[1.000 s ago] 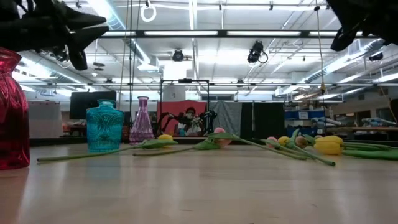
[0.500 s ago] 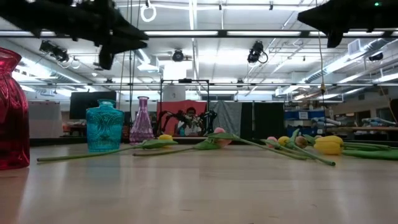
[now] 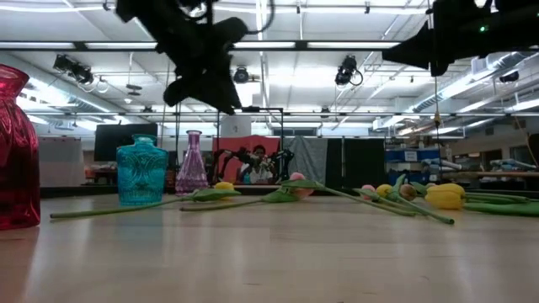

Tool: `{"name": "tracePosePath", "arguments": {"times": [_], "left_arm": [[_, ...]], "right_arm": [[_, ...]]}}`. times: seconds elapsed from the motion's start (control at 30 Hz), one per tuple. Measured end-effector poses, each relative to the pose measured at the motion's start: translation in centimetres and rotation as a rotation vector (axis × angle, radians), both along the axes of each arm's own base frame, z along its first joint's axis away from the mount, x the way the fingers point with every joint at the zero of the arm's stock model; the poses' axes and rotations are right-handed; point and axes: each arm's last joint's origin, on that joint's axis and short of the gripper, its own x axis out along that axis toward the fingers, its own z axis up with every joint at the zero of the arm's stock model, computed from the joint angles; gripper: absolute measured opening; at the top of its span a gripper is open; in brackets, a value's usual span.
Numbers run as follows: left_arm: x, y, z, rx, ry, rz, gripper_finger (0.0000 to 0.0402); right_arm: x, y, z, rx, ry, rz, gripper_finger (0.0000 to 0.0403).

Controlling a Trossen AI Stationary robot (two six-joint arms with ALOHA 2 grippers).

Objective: Sort flowers into vase by color
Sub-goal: Put the yellow flower into the purple flower vase

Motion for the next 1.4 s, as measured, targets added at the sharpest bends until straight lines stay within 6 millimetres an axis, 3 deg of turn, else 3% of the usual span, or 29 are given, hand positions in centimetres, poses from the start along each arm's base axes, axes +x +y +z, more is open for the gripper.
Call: {"name": "tracePosePath", "arguments": {"times": [0.33, 0.57, 0.8, 1.07, 1.23, 1.4], "left_arm": [[4.8, -0.6, 0.6, -0.153, 0.444, -0.034, 0.0099], [7.1, -1.0, -1.7, -0.162, 0.700, -0.025, 0.0099], [7.3, 1.1, -5.2, -0.246, 0.845, -0.051, 0.0099], [6.9, 3.4, -5.3, -0.285, 0.862, -0.038, 0.0099], [7.2, 3.4, -6.0, -0.293, 0.872, -0.066, 0.0107], [7.3, 2.8, -7.0, -0.290, 0.928, -0.081, 0.0143]], "right_arm": [[-0.4, 0.2, 0.5, -0.059, -0.011, 0.080, 0.0063], [-0.3, 0.4, 0.4, -0.097, 0.009, 0.131, 0.0066], [-0.3, 0.4, 0.3, -0.127, 0.034, 0.146, 0.0066], [-0.3, 0.0, 0.2, -0.126, 0.050, 0.167, 0.0067], [-0.3, 0.0, 0.2, -0.124, 0.047, 0.190, 0.0067], [-0.2, 0.0, 0.2, -0.119, 0.042, 0.194, 0.0067]]}}
